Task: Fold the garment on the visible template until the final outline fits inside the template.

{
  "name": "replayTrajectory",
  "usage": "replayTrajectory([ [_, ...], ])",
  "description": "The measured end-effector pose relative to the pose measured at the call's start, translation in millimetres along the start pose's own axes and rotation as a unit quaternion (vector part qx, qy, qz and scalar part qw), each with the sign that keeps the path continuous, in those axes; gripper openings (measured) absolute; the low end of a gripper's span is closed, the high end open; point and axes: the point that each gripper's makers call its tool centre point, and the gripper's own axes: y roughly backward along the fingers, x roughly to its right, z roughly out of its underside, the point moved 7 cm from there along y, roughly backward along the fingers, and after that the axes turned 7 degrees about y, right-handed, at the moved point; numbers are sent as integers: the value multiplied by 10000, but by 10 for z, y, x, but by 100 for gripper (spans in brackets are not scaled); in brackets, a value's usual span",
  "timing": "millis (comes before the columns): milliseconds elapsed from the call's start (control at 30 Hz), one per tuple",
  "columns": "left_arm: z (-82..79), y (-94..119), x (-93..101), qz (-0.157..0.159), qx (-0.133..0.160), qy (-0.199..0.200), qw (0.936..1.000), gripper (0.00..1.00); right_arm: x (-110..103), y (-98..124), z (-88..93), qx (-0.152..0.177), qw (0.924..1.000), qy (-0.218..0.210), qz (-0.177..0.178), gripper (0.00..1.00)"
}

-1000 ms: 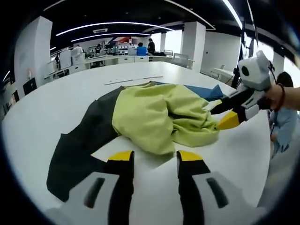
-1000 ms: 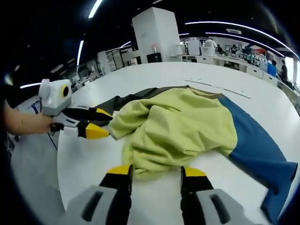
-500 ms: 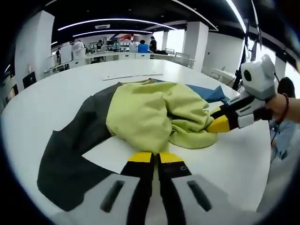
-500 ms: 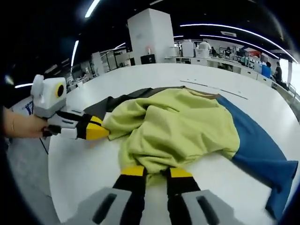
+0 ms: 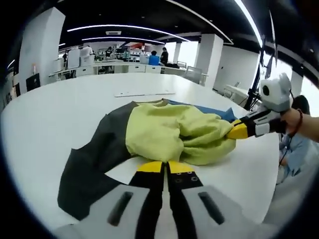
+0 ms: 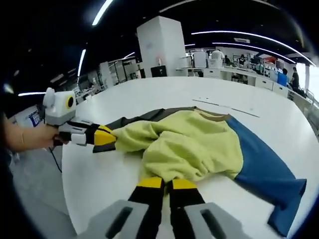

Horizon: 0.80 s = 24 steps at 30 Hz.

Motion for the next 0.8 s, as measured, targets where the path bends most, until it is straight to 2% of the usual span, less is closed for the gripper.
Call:
replayTrajectory([
  [300,-35,253,25,82,-118,-225,9996,0,-30,304,-103,41,9996,-281,16,0],
  [433,-54,270,6,54,-160,-431,9989,0,-13,334,-172,129,9993,-348,26,0],
  [700,-172,73,-134,-161,-40,-355,9992,0,160,78,-445,195,9993,-307,19,0],
  [800,-213,-3,-213,-317,15,-351,9989,0,240,-117,-546,138,9994,-323,-63,0],
])
